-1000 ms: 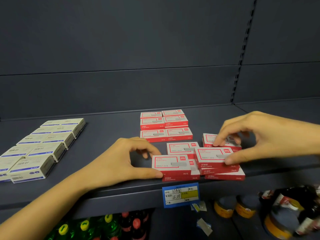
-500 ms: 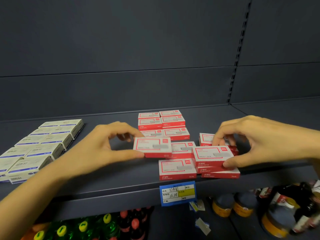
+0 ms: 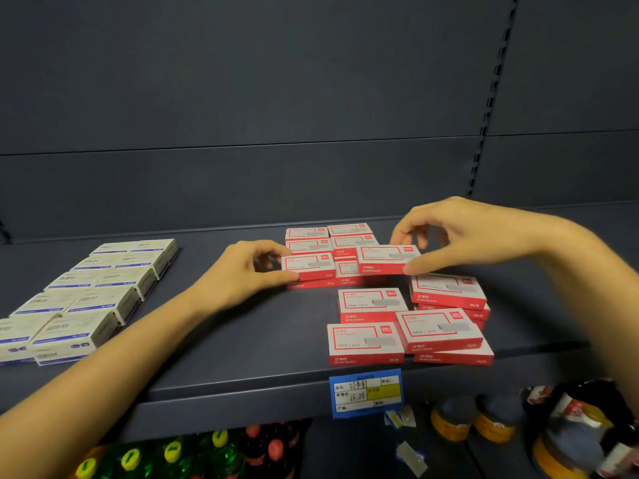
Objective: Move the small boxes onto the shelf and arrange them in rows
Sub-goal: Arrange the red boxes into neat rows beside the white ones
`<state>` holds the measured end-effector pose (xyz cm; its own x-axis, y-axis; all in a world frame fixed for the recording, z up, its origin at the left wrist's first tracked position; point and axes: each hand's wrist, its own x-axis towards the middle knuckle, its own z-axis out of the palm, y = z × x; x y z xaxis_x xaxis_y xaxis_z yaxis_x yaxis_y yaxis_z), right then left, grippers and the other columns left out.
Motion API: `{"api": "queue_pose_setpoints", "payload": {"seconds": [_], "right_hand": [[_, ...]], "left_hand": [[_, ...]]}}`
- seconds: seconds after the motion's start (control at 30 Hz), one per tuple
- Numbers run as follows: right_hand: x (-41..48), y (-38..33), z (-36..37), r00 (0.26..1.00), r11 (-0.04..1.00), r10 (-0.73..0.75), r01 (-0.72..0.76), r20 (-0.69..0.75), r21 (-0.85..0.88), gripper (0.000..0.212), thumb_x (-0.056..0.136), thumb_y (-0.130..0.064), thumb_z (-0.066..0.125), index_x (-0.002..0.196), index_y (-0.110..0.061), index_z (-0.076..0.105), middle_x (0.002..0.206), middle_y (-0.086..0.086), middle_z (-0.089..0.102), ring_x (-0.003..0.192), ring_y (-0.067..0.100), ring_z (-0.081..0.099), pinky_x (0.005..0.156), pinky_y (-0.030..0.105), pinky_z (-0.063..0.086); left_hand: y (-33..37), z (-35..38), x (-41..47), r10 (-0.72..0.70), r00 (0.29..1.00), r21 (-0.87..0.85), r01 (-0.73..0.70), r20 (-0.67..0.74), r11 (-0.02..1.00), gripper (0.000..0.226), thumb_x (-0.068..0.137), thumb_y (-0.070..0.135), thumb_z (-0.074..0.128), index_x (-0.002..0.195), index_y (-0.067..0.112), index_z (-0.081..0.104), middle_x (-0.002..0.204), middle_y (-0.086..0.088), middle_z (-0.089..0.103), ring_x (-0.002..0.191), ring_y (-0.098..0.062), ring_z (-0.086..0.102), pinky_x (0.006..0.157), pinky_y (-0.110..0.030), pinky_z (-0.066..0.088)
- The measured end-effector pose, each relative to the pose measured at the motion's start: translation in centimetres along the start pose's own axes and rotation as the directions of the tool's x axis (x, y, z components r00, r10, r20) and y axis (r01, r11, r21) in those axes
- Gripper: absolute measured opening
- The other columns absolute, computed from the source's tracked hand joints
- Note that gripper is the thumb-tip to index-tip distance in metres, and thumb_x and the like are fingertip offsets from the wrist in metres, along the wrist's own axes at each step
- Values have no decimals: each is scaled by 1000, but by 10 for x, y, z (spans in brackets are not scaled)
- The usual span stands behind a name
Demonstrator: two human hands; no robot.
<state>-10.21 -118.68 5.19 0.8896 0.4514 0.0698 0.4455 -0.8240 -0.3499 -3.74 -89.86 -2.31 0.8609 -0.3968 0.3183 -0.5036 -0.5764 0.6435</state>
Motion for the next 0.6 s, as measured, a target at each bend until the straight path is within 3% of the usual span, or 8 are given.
{"api": "queue_pose_setpoints", "payload": {"seconds": [0.1,0.2,0.33,0.6], "right_hand": [[21,5,6,999,998,38,-36,29,-52,30,74,-49,66,100,-36,58,97,-16,61,88,3,59,70,14,47],[39,8,12,997,992,60,-53,52,-116,36,78,-44,66,110,-27,59,98,-16,57,92,9,57,80,25,49],[55,12,19,995,984,65,-52,73,-172,40,81,-40,65,117,-23,57,103,-14,54,83,4,53,73,17,43],[61,16,27,997,983,62,-54,41,-177,39,81,-36,67,117,-24,58,109,-12,52,75,1,49,63,12,36]], "left_hand": [[-4,2,2,-17,999,-11,17,-44,1000,33,71,26,77,102,17,67,93,2,70,75,-11,56,71,-14,45],[-5,3,0,-4,998,-33,2,-62,999,28,70,26,78,96,19,68,92,4,71,72,-8,55,67,-9,43],[-6,5,-1,3,994,-13,-4,-106,1000,29,70,27,78,97,21,68,96,6,68,73,-10,56,68,-10,44],[-6,6,-2,8,994,23,-6,-112,1000,29,71,32,76,97,25,66,99,7,66,87,-15,60,77,-20,47]]}}
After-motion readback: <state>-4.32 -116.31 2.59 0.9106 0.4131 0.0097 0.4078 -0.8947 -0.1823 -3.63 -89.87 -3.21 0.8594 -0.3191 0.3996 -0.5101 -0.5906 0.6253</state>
